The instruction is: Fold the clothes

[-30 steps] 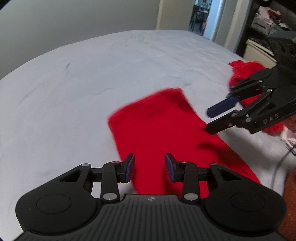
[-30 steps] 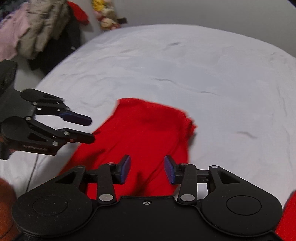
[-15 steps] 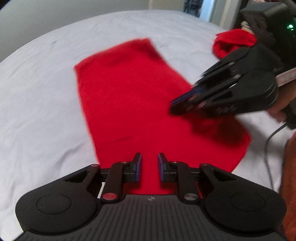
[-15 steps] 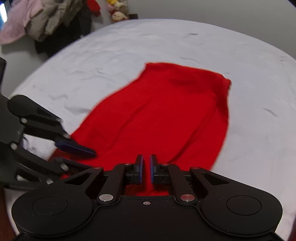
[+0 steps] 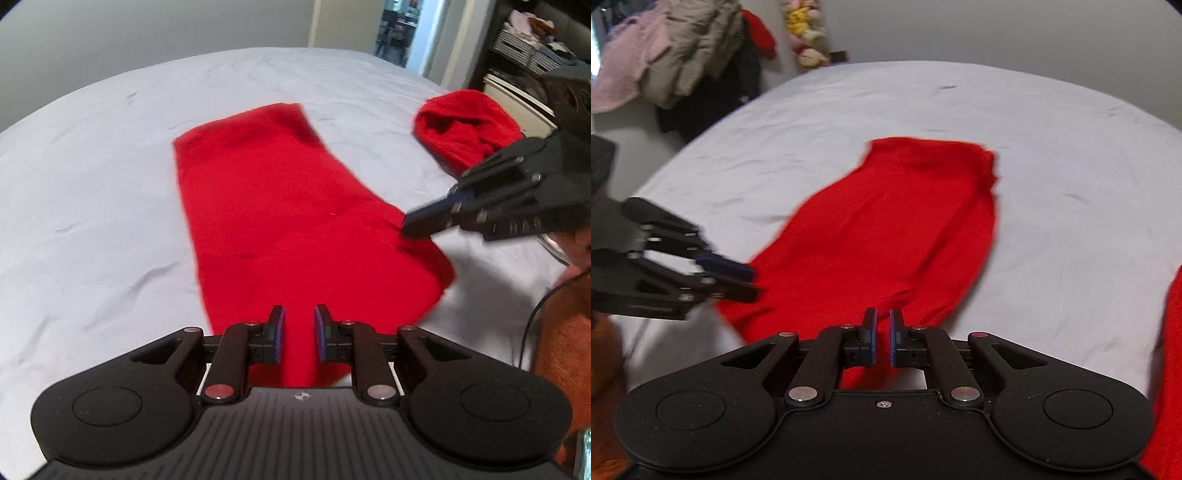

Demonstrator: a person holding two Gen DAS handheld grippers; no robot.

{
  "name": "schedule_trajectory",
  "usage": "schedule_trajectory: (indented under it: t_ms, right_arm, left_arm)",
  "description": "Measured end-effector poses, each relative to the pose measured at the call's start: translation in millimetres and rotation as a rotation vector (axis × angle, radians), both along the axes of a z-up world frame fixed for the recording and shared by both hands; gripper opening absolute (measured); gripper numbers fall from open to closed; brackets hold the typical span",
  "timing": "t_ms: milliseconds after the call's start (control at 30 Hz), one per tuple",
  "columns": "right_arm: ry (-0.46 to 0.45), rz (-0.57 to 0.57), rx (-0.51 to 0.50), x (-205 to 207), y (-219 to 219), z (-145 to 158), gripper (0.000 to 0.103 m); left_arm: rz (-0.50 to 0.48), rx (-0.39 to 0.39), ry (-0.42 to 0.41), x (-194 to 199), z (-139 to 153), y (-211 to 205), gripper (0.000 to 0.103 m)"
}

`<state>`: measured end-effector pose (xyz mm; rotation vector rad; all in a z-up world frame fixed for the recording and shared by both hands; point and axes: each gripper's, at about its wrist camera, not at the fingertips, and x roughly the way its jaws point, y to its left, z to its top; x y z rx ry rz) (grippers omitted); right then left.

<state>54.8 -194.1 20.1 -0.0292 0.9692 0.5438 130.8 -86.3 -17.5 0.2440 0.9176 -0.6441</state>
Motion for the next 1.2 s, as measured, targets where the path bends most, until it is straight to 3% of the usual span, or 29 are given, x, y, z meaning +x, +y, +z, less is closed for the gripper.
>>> schedule_trajectory:
  t_ms: [100, 300, 533, 700, 767, 867, 900, 1033, 1200]
  right_arm:
    - [0.002, 0.026, -0.018, -7, 13, -9, 0.006]
    - [0.026, -0.035, -0.039, -9, 13, -36, 0.004]
    - [0.071, -0.099, -0.006, -12, -10, -43, 0.008]
    - [0.071, -0.127, -0.087, -17, -10, -38, 0.008]
    - [0.071, -0.178, -0.13, -19, -15, -35, 0.024]
    - [0.045, -0.28, -0.098, -24, -29, -19, 0.026]
    - [0.038, -0.306, -0.081, -26, -32, -13, 0.028]
    - [-0.008, -0.368, -0.036, -40, -34, 11, 0.045]
    - [-0.051, -0.408, 0.018, -62, -24, 39, 0.055]
  left_arm:
    - [-0.006, 0.014, 0.008, 2, -8, -10, 0.017]
    - [0.029, 0.032, 0.056, 8, -32, -5, 0.017]
    - [0.052, 0.01, 0.063, 10, -37, -1, 0.016]
    - [0.092, 0.01, 0.054, 0, -28, 14, 0.016]
    - [0.12, 0.01, 0.041, -6, -19, 23, 0.016]
    - [0.22, -0.039, 0.027, -16, -1, 37, 0.023]
    - [0.253, -0.059, 0.024, -19, 5, 40, 0.03]
    - [0.339, -0.166, -0.014, -36, 29, 48, 0.044]
    - [0.438, -0.264, -0.044, -60, 57, 53, 0.05]
